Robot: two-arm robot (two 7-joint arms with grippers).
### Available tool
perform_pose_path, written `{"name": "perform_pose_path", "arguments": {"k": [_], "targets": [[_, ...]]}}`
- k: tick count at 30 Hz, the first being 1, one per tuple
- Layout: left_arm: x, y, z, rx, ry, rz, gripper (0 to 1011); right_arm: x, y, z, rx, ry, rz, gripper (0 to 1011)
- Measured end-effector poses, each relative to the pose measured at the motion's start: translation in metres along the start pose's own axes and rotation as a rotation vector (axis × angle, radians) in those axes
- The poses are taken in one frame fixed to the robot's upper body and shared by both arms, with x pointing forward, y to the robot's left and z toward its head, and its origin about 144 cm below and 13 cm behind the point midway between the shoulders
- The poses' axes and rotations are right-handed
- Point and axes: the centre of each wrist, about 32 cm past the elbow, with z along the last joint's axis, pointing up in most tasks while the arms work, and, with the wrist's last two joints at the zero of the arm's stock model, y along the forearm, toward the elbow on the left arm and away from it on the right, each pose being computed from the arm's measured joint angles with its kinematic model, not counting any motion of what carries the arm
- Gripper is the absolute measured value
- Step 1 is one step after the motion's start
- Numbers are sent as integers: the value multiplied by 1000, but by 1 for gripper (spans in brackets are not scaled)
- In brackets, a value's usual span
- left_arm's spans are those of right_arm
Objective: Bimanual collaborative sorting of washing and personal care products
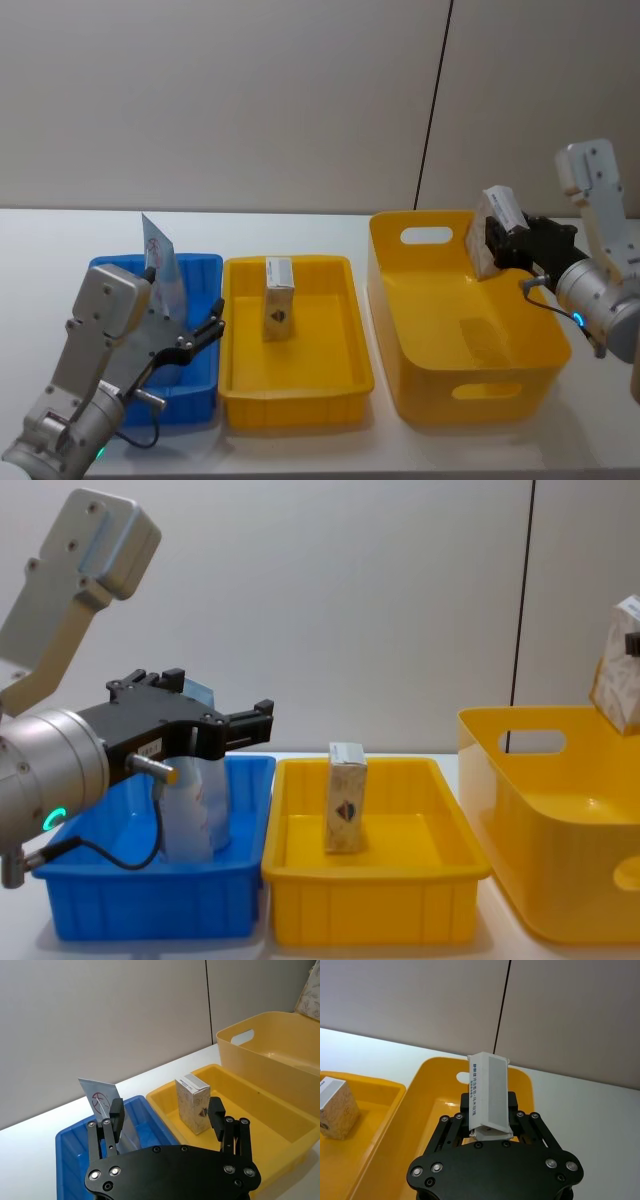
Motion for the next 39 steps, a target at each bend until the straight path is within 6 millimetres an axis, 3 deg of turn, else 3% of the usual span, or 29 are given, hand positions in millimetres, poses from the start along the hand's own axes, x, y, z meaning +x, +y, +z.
{"name": "perform_pose_path", "arguments": {"k": [6,8,9,26,39], "targets": [[0,0,0,0,0,0,1002,1,1,0,-2,2,2,357],[0,0,0,0,0,0,1003,1,2,0,-2,2,4,402],[0,0,0,0,0,0,1002,1,2,0,-2,3,4,472],[0,0,0,0,0,0,1002,2,3,0,-3,5,6,984],[-2,3,-5,37,35,25,1003,2,4,0,-4,5,7,1003]]}}
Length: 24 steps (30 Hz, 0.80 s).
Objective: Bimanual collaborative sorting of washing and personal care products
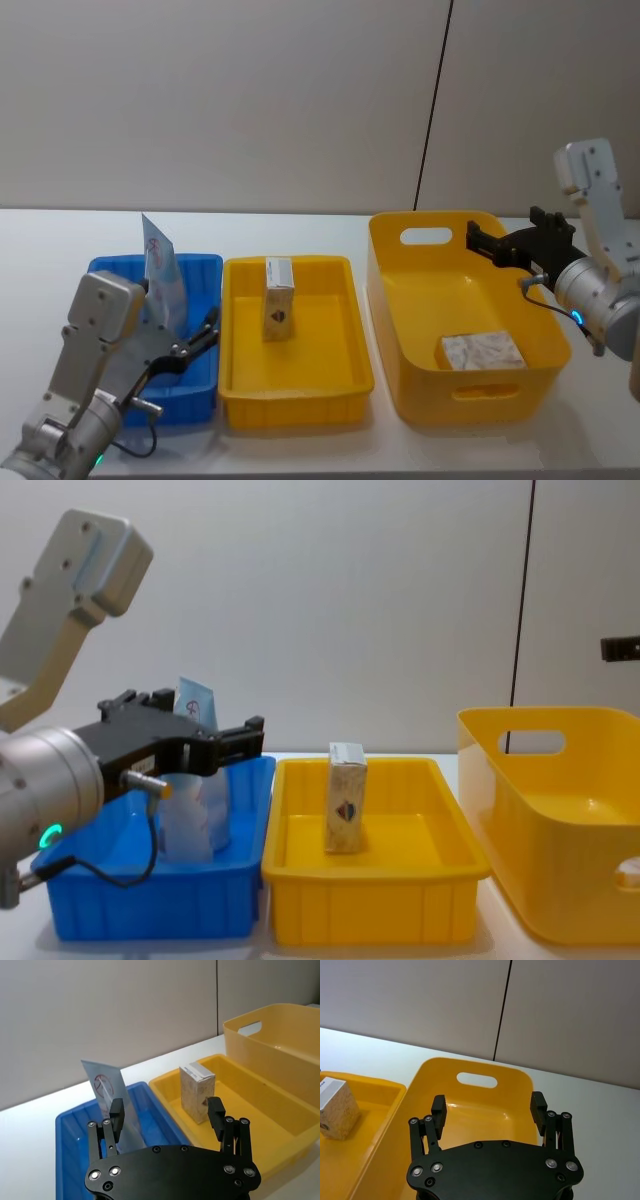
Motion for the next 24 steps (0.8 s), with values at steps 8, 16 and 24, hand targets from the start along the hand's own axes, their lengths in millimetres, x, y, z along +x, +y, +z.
{"name": "perform_pose_path", "arguments": {"k": [8,16,24], "targets": [[-2,3,-13,39,45,58,1002,0,0,0,0,0,0,1003],[-2,4,-27,60,83,116,1003,0,0,0,-1,0,0,1003],[-4,1,-38,71,109,140,1003,0,0,0,0,0,0,1003]]}}
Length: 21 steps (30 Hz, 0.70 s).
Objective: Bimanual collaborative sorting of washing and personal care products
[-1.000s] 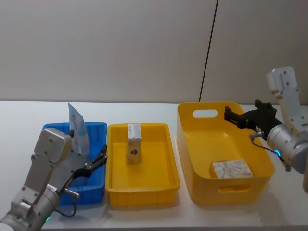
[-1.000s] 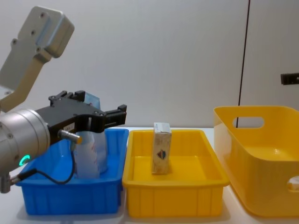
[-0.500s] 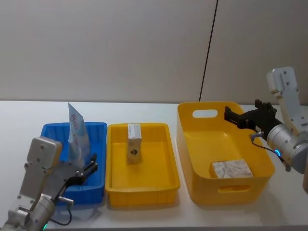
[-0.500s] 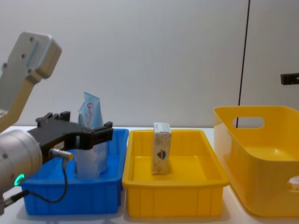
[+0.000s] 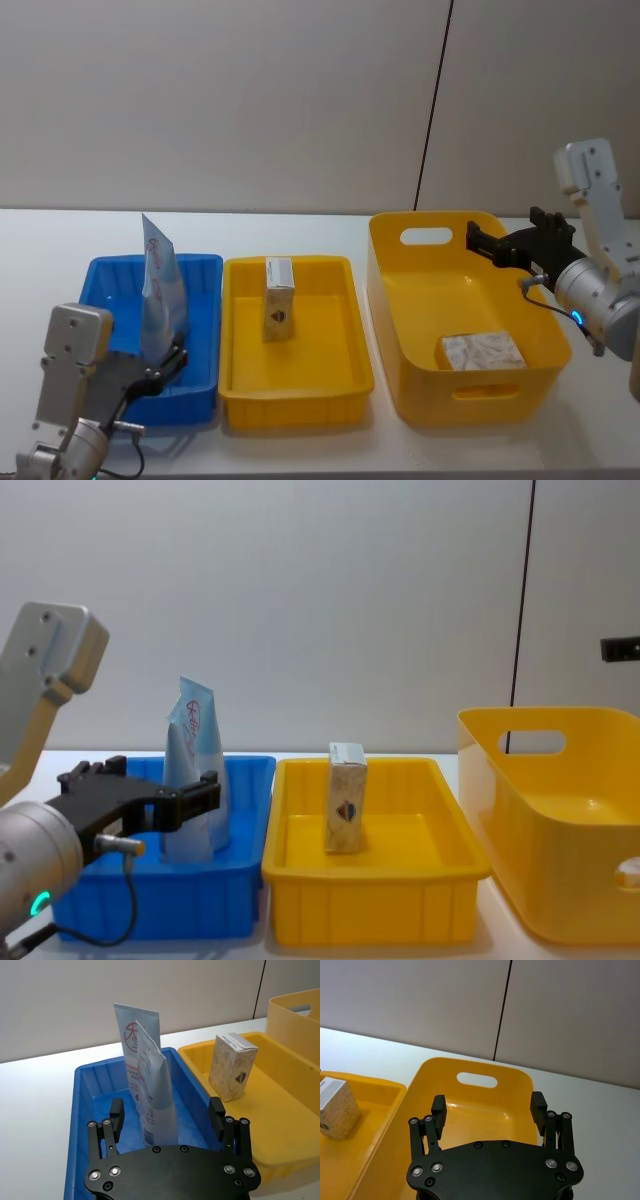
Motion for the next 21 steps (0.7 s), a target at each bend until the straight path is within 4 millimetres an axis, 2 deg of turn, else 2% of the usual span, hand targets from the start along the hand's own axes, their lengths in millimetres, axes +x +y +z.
{"name": "perform_pose_path", "arguments": {"k": [8,21], "targets": [[0,-12,-6,-7,15,-3,1003,0,0,0,0,0,0,1003],[1,-30,-4,-27,8,-21,1002,0,0,0,0,0,0,1003]]}}
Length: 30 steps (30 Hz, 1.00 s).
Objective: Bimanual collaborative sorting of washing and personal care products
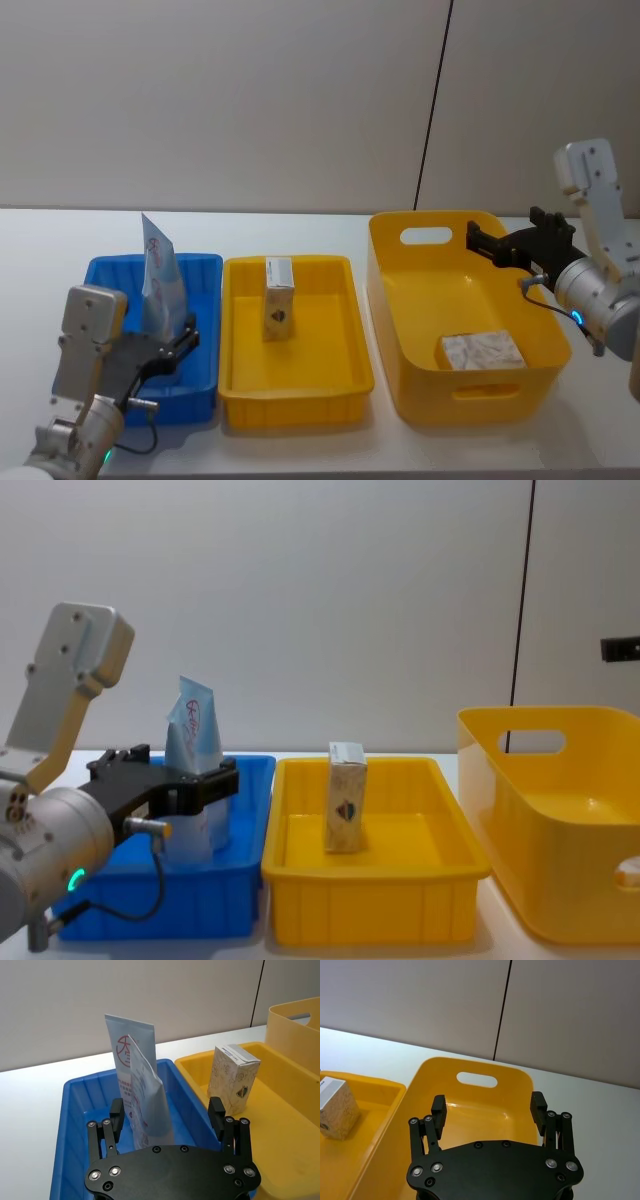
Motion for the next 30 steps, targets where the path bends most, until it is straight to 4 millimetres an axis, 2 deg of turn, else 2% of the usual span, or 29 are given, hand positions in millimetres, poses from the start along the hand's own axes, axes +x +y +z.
{"name": "perform_pose_path", "arguments": {"k": [21,27,28,30], "targets": [[3,-21,9,21,-61,-30,999,0,0,0,0,0,0,1003],[3,-23,10,24,-67,-33,896,0,0,0,0,0,0,1004],[3,-24,10,25,-69,-33,847,0,0,0,0,0,0,1004],[3,-24,10,26,-70,-34,812,0,0,0,0,0,0,1003]]}}
